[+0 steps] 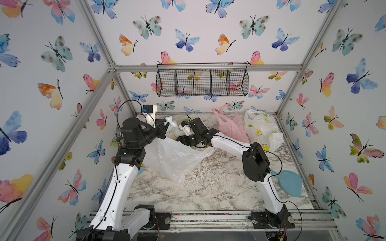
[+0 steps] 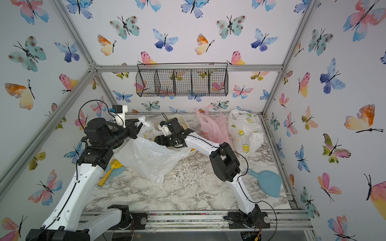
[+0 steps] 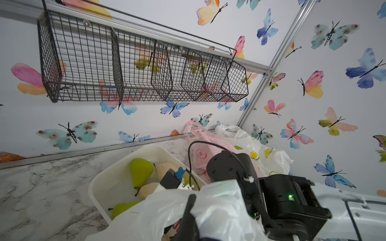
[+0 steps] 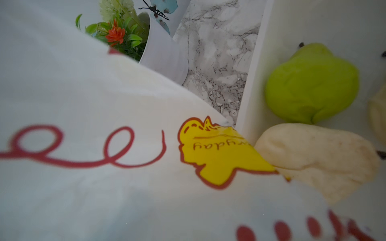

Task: Place the pears into plastic bags & tie knots
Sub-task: Place the pear in the plastic bag, then pick up the pear from the basket.

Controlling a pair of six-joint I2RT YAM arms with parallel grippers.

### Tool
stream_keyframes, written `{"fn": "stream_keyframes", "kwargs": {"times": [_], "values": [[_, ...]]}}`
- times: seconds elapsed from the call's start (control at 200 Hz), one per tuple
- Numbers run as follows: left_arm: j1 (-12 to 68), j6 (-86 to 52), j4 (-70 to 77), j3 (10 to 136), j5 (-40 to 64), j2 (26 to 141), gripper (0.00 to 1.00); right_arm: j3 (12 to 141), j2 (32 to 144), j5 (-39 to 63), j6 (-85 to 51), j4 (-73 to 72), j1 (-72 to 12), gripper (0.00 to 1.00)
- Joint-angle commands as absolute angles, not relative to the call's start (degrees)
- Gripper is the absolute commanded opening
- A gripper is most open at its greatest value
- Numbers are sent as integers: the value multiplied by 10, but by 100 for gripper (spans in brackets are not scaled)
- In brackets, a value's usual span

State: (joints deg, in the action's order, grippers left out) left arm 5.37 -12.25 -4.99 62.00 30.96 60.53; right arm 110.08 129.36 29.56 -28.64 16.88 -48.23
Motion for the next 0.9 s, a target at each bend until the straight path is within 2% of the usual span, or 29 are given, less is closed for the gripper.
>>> {"fn": "stream_keyframes", "kwargs": {"times": [0.0,0.05,0.1,0.185,0.366,0.451,0.541,0.651,0.726,0.781,0.897], "values": [[51,-121,-51,621,285,610,0,1113,1244,302,-243,206,-485,85],[48,-118,-62,619,254,613,0,1109,1217,293,-226,221,-484,90],[44,-118,-67,614,240,614,0,1107,1195,283,-209,241,-483,91],[36,-121,-85,615,204,616,0,1106,1159,258,-189,277,-472,90],[20,-125,-111,615,157,595,0,1060,1086,212,-200,255,-405,86],[18,-126,-125,629,139,584,0,1034,1077,144,-215,248,-374,76],[18,-116,-151,659,105,573,0,990,1066,115,-230,227,-346,67],[18,-110,-219,720,-35,566,0,917,1058,12,-258,199,-333,50],[18,-99,-254,761,-99,562,0,874,1061,-18,-272,174,-331,44],[20,-95,-252,775,-85,559,0,862,1077,22,-271,155,-331,45],[28,-110,-216,762,31,568,0,896,1140,77,-261,156,-350,53]]}}
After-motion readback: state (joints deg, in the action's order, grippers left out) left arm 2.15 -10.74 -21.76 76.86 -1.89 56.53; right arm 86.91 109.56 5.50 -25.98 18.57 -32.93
